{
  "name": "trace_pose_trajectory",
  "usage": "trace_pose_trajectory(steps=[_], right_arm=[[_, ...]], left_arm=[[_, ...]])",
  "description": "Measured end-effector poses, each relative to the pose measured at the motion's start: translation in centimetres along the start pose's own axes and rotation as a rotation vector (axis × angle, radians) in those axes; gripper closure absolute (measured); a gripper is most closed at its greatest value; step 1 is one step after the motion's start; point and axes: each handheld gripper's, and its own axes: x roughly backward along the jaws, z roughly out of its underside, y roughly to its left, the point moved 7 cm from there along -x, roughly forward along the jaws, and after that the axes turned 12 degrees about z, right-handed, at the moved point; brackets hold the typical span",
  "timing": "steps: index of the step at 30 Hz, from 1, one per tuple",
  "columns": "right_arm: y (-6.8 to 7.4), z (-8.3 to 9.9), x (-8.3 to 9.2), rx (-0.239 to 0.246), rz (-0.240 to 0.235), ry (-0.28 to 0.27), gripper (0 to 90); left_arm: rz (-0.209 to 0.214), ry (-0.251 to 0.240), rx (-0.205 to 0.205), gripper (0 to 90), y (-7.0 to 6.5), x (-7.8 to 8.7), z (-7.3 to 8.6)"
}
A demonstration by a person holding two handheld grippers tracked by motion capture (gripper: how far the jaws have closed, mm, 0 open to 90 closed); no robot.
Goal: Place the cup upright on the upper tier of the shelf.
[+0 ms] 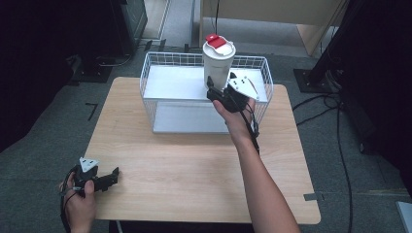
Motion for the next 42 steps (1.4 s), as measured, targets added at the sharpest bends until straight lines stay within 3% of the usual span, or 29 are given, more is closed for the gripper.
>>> trace_pose_trajectory(steps=[7,18,26,42], right_arm=[[-1.0,0.2,1.7,0.005,-0.016,-0.005,14.3],[-4.0,2.2,5.4,0.029,-0.019,0.003,10.7],[-7.0,4.6,8.5,0.038,0.005,0.019,9.5],[-12.1,10.4,12.5,0.040,0.059,0.102,9.5]], left_arm=[[-0.001,-0.001,-0.001,10.2,0.0,0.0,0.0],[-0.001,0.002,-0.002,10.2,0.0,0.0,0.0],[-0.001,-0.002,0.000,10.2,0.0,0.0,0.0],[0.000,0.001,0.000,10.2,0.0,0.0,0.0]])
